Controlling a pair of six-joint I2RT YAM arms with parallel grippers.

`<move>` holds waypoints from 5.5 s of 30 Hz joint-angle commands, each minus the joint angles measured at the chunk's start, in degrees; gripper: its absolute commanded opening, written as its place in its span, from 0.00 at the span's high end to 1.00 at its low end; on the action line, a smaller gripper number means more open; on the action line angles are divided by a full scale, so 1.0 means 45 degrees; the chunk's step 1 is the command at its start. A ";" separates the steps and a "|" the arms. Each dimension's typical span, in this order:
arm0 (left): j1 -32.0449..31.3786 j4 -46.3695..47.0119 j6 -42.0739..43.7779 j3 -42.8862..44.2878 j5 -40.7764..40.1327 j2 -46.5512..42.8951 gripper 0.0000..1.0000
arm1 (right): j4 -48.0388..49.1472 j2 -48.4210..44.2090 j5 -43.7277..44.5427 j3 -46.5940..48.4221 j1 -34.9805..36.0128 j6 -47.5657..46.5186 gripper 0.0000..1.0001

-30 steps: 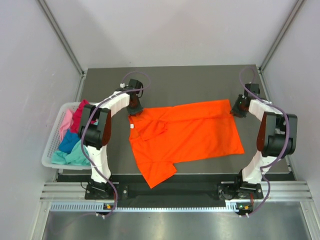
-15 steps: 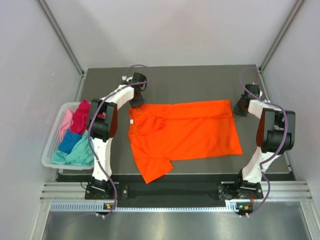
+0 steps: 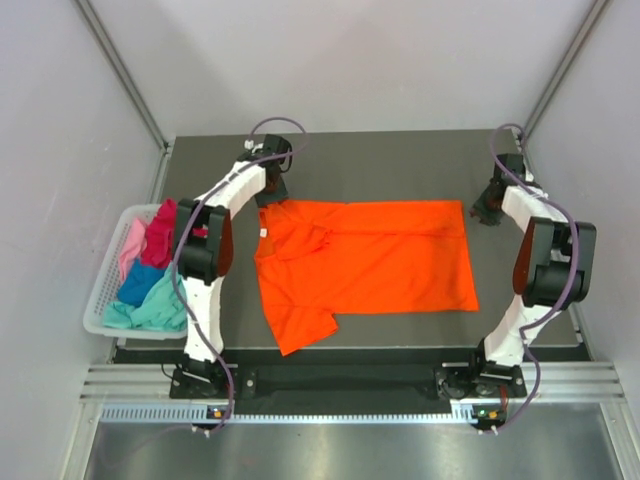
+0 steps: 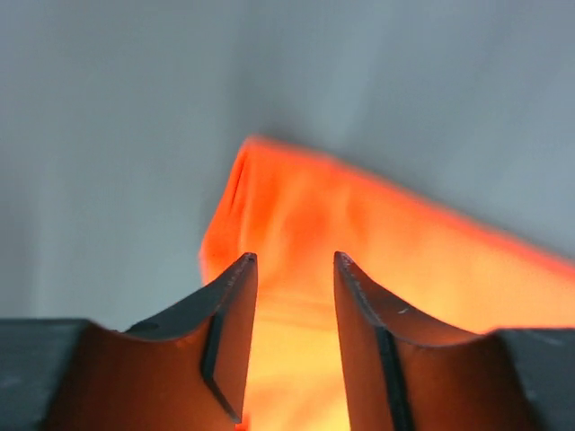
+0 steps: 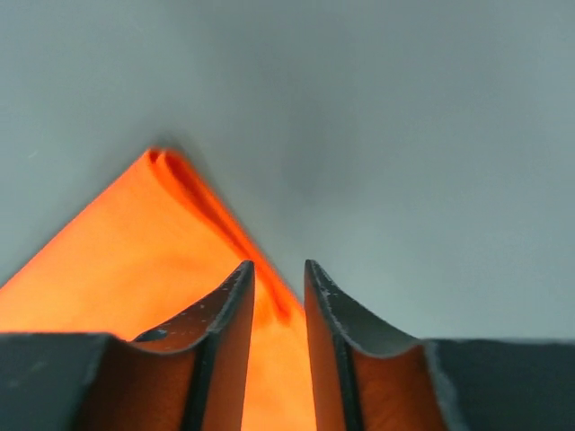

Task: Fold and stack the t-shirts
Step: Fold the tshirt

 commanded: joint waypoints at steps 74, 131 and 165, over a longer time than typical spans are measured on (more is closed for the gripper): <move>-0.8455 -0.1609 -0.6360 -1.2147 -0.1106 -1.3249 1.00 | -0.4464 -0.8092 -0.0006 -0.7207 -0.0036 0.3681 0.66; -0.7713 -0.1278 -0.4464 -1.1072 -0.1457 -1.3326 1.00 | -0.4016 -0.9088 0.1946 -0.9356 -0.0194 0.6064 0.77; -0.2578 0.0442 -0.0402 -0.7264 0.0688 -0.8859 1.00 | 0.1843 -0.6532 -0.1139 -0.5999 0.0158 0.2587 1.00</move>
